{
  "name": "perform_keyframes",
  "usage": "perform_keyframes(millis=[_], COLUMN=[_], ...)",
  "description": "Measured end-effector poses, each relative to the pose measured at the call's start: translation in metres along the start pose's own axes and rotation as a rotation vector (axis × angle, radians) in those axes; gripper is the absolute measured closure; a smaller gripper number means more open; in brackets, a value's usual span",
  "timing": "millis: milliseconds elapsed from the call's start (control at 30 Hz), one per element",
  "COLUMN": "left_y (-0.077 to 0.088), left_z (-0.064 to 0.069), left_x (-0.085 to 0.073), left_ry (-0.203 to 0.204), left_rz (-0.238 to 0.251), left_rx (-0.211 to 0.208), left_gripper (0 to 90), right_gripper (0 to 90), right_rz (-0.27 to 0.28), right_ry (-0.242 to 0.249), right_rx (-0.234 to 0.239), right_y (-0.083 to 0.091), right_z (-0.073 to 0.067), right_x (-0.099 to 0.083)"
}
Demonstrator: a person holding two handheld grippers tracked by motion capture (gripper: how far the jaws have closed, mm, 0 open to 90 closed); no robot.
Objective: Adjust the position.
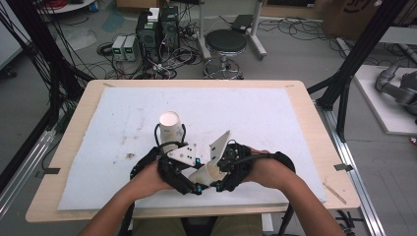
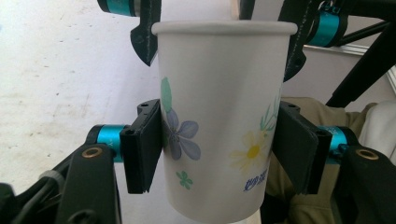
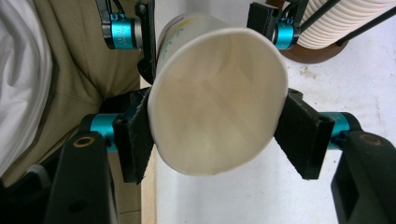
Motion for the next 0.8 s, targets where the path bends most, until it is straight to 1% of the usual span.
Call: perform_keyframes(millis=[100,200,267,300,333,367,400,433,500,533,667,700,733,767,800], left_y=[0.0,0.0,0.002,0.003,0.005,0.006,0.008,0.01,0.016,0.018,0.034,0.038,0.042,0.047,0.051], left_z=[0.001,0.002,0.002,0.001,0.0,-0.001,-0.001,-0.003,-0.004,-0.005,-0.006,-0.006,-0.006,-0.007,-0.007], left_x=[-0.001,-0.002,-0.002,-0.003,-0.004,-0.005,-0.007,-0.009,-0.013,-0.015,-0.026,-0.03,-0.033,-0.036,-0.039], left_ry=[0.002,0.006,0.011,0.015,0.014,0.028,0.036,0.046,0.073,0.097,0.158,0.161,0.173,0.18,0.196], left_rz=[0.002,0.01,0.026,0.033,0.036,0.045,0.052,0.064,0.099,0.122,0.193,0.206,0.222,0.239,0.258], left_rx=[-0.012,-0.012,-0.01,-0.009,-0.005,-0.002,0.001,0.006,0.012,0.023,0.06,0.066,0.076,0.085,0.098], left_gripper=[37.0,37.2,37.4,37.4,37.5,37.5,37.5,37.5,37.4,37.3,36.5,36.5,36.5,36.5,36.5], right_gripper=[34.7,34.6,33.4,32.2,28.9,25.6,24.1,23.6,21.9,21.8,21.8,21.8,21.8,21.8,21.8], right_rz=[-0.003,-0.005,0.007,0.025,0.05,0.087,0.129,0.164,0.249,0.289,0.436,0.466,0.491,0.51,0.53], right_ry=[0.0,-0.001,0.002,0.002,-0.003,-0.015,-0.014,-0.027,-0.039,-0.044,-0.082,-0.096,-0.107,-0.123,-0.135], right_rx=[0.01,0.021,0.021,0.02,0.014,0.017,0.007,0.01,-0.002,-0.003,-0.034,-0.044,-0.049,-0.059,-0.07], right_y=[0.0,-0.001,0.001,0.002,0.004,0.006,0.009,0.014,0.024,0.028,0.043,0.046,0.048,0.05,0.051], right_z=[-0.001,-0.001,-0.001,-0.001,-0.001,-0.001,0.0,0.0,0.0,0.0,0.0,0.001,0.001,0.001,0.001], right_x=[0.001,0.001,0.001,0.001,0.001,0.001,0.0,-0.001,-0.003,-0.006,-0.02,-0.025,-0.03,-0.035,-0.04])
Point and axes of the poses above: each handheld gripper's, and its own axes: y roughly backward along the jaws, x roughly out of its top, z roughly to its right, the point moved 3 cm from there along -y, roughly forward along the jaws, and after that the axes turned 15 degrees about x, right-handed, at the moved point
